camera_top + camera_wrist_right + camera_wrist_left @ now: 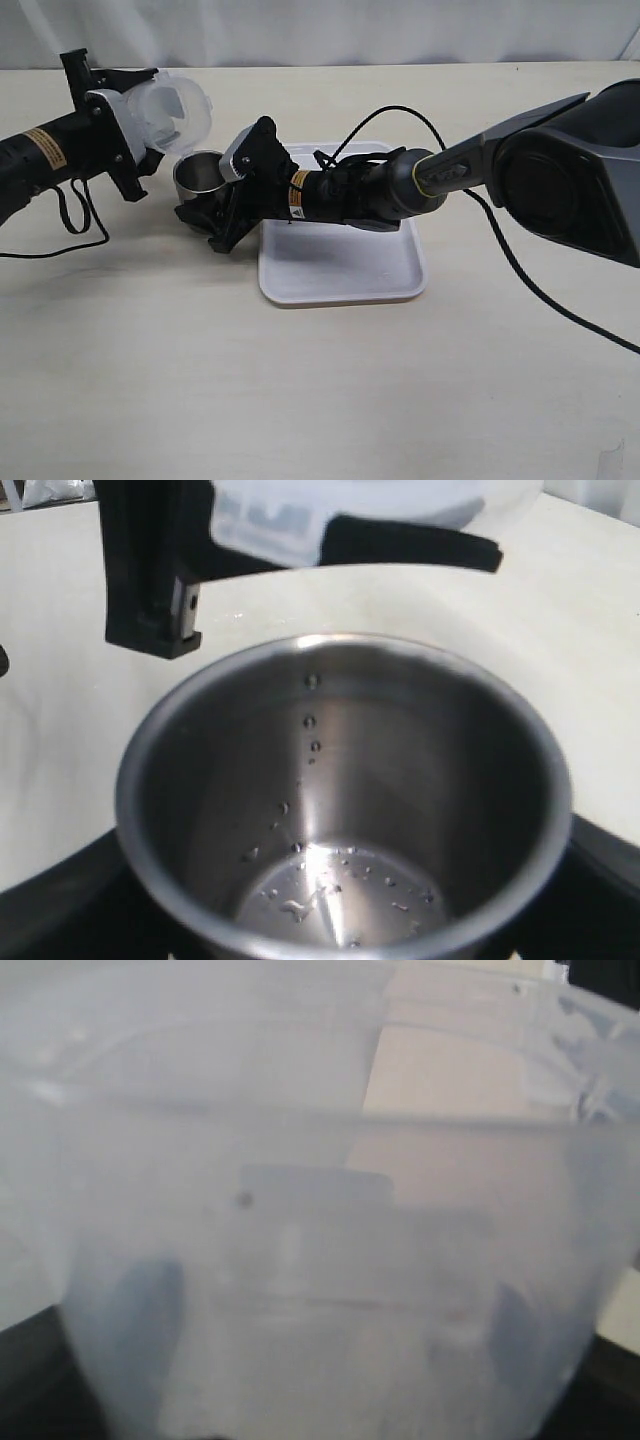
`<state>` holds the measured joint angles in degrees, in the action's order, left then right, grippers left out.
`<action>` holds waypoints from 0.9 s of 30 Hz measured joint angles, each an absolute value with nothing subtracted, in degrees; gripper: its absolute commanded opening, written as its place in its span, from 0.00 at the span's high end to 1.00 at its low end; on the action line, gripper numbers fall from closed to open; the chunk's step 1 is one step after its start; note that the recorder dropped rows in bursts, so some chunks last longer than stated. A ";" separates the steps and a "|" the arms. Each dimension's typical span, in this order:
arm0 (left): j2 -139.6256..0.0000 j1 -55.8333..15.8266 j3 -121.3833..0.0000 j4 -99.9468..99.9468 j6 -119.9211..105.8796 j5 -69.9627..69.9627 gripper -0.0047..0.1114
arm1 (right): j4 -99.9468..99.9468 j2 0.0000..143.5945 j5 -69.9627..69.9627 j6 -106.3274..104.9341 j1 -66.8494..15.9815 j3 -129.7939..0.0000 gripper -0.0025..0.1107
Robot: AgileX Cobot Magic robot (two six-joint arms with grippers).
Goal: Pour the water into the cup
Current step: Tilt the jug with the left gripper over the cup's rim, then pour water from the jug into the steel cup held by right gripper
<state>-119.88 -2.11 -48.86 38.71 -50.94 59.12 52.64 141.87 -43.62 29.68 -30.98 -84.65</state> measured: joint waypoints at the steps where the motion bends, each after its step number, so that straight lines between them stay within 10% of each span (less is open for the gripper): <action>1: -119.88 -2.25 -48.86 38.71 -51.39 59.12 0.96 | 52.64 141.87 -43.62 29.68 -30.98 -84.65 0.94; 27: -119.88 -2.57 -48.86 37.42 -60.09 59.12 0.96 | 52.64 141.87 -43.62 29.68 -30.98 -84.65 0.94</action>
